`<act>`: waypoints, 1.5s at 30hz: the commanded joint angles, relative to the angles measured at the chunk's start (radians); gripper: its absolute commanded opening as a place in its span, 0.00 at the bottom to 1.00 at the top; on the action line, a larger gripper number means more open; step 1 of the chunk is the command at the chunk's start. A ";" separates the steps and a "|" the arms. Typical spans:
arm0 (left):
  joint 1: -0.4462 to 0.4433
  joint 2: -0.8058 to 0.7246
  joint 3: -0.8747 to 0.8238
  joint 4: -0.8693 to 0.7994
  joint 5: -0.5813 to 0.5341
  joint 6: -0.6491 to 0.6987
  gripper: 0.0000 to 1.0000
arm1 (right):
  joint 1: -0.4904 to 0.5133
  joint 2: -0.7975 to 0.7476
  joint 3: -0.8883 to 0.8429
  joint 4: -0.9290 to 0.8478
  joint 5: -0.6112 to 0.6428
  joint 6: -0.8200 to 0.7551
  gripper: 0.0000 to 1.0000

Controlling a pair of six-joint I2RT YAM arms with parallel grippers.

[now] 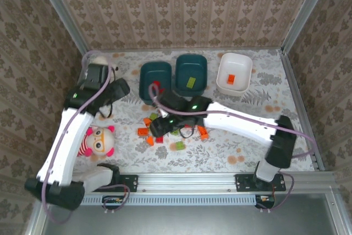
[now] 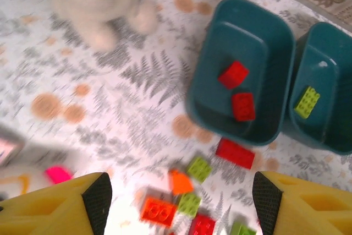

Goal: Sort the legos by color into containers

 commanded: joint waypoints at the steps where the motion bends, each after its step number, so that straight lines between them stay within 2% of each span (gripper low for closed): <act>1: 0.007 -0.192 -0.075 -0.099 -0.077 -0.083 0.72 | 0.071 0.144 0.112 -0.070 0.008 -0.062 0.69; 7: 0.007 -0.422 -0.079 -0.254 -0.123 -0.100 0.72 | 0.105 0.373 0.266 -0.140 0.071 -0.047 0.65; 13: 0.007 -0.488 -0.046 -0.352 -0.123 -0.101 0.72 | 0.105 0.524 0.405 -0.263 0.194 -0.049 0.65; 21: 0.007 -0.507 -0.034 -0.372 -0.106 -0.114 0.72 | 0.100 0.584 0.455 -0.280 0.221 -0.082 0.66; 32: 0.007 -0.528 -0.027 -0.369 -0.069 -0.115 0.71 | 0.077 0.678 0.551 -0.308 0.214 -0.101 0.58; 39: 0.007 -0.533 -0.039 -0.366 -0.059 -0.125 0.71 | 0.066 0.703 0.571 -0.304 0.196 -0.112 0.51; 45: 0.007 -0.533 -0.055 -0.352 -0.044 -0.125 0.71 | 0.060 0.720 0.603 -0.307 0.181 -0.111 0.41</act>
